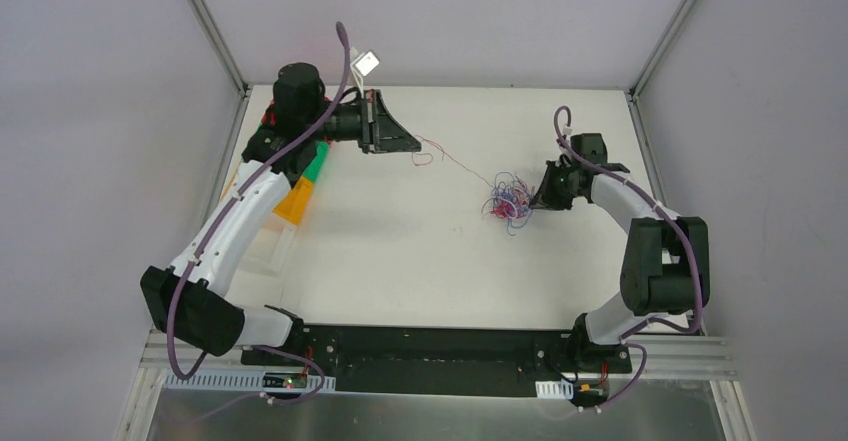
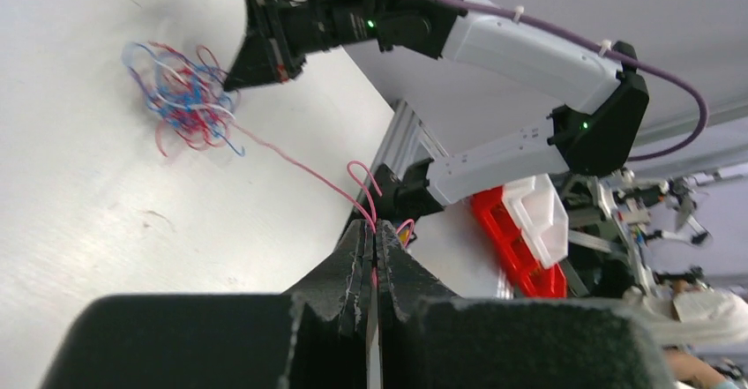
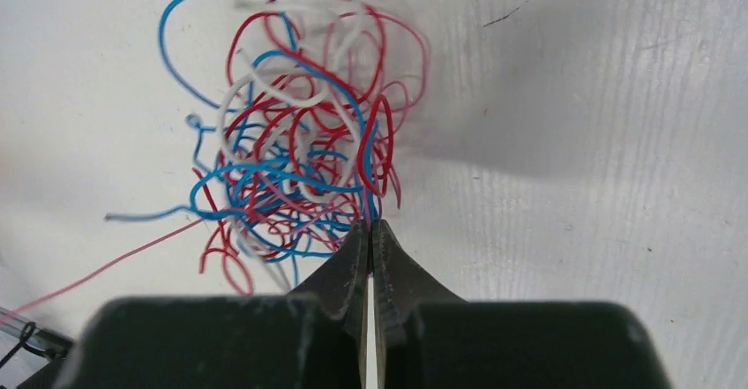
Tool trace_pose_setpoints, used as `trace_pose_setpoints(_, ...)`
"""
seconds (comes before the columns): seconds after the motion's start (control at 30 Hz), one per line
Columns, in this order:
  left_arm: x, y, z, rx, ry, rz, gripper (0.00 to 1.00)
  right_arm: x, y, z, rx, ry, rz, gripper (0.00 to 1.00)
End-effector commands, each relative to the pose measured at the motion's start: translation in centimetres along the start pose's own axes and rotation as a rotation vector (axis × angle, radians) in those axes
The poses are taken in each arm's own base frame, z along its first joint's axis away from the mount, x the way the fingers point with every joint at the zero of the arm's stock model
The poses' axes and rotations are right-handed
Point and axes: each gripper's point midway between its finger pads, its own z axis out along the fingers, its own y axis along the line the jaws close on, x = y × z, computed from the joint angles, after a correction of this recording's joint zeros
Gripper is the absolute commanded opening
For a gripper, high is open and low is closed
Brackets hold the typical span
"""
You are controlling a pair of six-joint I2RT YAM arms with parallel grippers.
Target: Untangle the cables
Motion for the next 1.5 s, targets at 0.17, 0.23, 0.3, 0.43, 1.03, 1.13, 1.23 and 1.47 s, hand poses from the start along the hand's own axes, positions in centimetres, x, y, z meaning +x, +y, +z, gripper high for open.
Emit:
trace_pose_setpoints(0.17, -7.0, -3.6, -7.4, -0.065, -0.185, 0.176, 0.0, 0.6, -5.5, -1.0, 0.208, 0.113, -0.089, 0.0)
trace_pose_setpoints(0.23, -8.4, -5.0, -8.7, -0.068, -0.225, 0.215, 0.0, 0.9, -6.9, -0.7, 0.245, 0.142, -0.077, 0.0)
trace_pose_setpoints(0.3, -9.9, -7.5, -10.0, -0.061, -0.271, 0.274, 0.0, 1.0, -8.1, -0.4, 0.268, 0.169, -0.071, 0.0)
trace_pose_setpoints(0.43, -11.7, -11.2, -11.7, -0.054, -0.342, 0.361, 0.0, 1.3, -9.1, 0.0, 0.286, 0.2, -0.068, 0.0)
trace_pose_setpoints(1.03, -8.5, -1.1, -12.9, -0.197, -0.363, -0.022, 0.0, 2.3, -2.3, -4.8, -0.056, 0.27, -0.092, 0.0)
trace_pose_setpoints(1.13, -2.4, 3.7, -10.8, -0.263, -0.232, -0.078, 0.0, 3.3, -0.3, -6.7, -0.096, 0.298, -0.149, 0.0)
trace_pose_setpoints(1.23, 2.6, 6.5, -9.0, -0.353, -0.062, -0.027, 0.0, 3.8, -0.6, -7.6, -0.066, 0.287, -0.191, 0.02)
trace_pose_setpoints(1.47, 8.5, 12.4, -10.3, -0.567, 0.275, 0.205, 0.28, 3.6, -0.8, -11.2, -0.06, 0.288, -0.308, 0.71)
